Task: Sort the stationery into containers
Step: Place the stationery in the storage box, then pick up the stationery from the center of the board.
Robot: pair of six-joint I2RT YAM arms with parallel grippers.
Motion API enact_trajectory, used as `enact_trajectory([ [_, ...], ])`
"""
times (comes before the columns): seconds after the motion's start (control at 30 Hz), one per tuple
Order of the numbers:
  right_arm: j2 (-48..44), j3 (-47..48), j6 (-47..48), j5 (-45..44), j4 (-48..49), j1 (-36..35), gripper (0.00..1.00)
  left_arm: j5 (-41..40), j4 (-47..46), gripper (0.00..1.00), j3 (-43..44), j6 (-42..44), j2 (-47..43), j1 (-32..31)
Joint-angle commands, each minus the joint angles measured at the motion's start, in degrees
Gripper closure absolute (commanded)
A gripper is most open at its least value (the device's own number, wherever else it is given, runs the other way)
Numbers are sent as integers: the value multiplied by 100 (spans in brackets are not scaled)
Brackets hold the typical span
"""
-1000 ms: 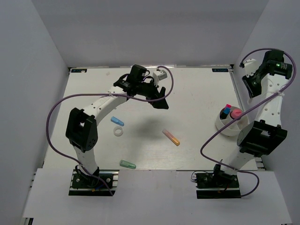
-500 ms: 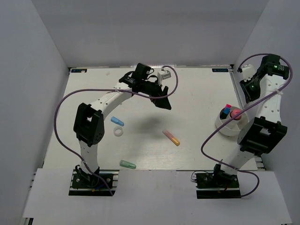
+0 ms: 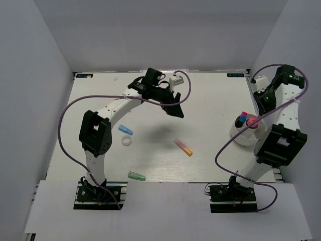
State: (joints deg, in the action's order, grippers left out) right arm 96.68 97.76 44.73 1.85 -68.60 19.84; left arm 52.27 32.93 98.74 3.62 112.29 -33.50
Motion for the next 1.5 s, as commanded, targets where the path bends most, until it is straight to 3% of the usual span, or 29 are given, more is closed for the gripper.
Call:
enact_trajectory([
  [0.0,-220,-177,159,123,277,56,100,20,-23,2,172,16,-225,-25],
  [0.13,-124,-126,168,167,277,64,100,-50,29,2,111,86,-269,-25],
  [0.27,-10,111,150,176,128,73,62,-155,-32,2,23,-88,-366,36],
  [0.37,61,480,141,193,-108,56,51,-279,64,2,23,-2,-471,89],
  [0.53,202,1201,115,246,-584,47,49,1,249,2,-276,454,-673,158],
  [0.63,141,1430,62,263,-655,3,48,231,1239,2,-171,2050,-682,212],
  [0.67,62,1483,27,281,-664,-6,48,5,1817,3,-206,3117,-691,134],
  [0.77,-44,1466,-78,351,-664,-76,47,-759,2637,8,-705,5070,-708,-94],
  [0.83,-71,1396,-157,474,-664,-120,47,-1033,2640,10,-1257,5699,-770,-209],
  [0.97,-62,1290,-473,729,-664,-225,47,-1771,2026,9,-2059,6115,-954,-727],
  [1.07,-71,1281,-605,826,-655,-278,47,-1852,1446,9,-2323,6317,-963,-860],
  [1.23,-141,1123,-799,1037,-664,-313,47,-1501,788,9,-2307,6959,-657,-1063],
  [1.47,-255,912,-825,1046,-655,-322,47,-1562,689,11,-1498,6977,223,-1194],
])
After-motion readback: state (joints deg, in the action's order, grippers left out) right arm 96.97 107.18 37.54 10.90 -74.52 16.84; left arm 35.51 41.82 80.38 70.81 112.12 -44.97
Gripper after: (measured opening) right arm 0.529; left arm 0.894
